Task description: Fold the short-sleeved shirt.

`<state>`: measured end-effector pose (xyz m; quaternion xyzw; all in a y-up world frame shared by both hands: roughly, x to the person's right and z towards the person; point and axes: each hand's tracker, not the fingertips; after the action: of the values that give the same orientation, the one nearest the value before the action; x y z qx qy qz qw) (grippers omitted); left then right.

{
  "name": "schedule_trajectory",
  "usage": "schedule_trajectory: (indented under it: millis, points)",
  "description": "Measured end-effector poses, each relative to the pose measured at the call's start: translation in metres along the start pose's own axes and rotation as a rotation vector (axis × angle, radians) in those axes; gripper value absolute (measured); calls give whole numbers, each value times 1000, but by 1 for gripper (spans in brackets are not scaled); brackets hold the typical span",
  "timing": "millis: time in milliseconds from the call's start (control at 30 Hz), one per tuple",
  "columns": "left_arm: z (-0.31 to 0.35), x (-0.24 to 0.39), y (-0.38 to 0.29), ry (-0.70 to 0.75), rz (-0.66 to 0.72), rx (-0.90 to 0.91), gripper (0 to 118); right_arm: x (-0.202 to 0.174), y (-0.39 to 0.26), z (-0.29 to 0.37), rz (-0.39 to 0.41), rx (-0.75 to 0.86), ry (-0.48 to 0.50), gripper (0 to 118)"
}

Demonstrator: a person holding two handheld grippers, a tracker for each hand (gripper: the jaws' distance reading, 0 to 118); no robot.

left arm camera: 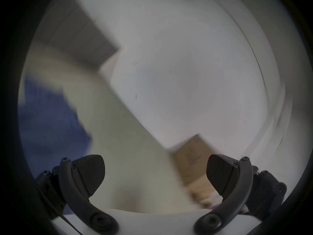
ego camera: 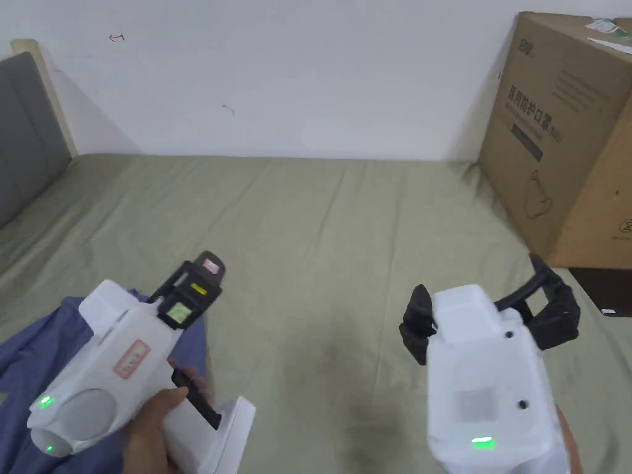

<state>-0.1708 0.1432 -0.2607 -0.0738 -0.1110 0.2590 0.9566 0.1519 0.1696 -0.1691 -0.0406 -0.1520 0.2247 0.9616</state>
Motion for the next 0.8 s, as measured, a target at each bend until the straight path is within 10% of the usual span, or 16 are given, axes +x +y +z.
schedule_trajectory:
  millis: [167, 800]
  points:
    - [4, 32, -21, 103, -536, 109, 118, 31, -15, -8, -415, -90, 147, 116]
    - [-1, 29, -30, 120, -622, 61, 118, 26, -20, -7, -379, -113, 129, 116]
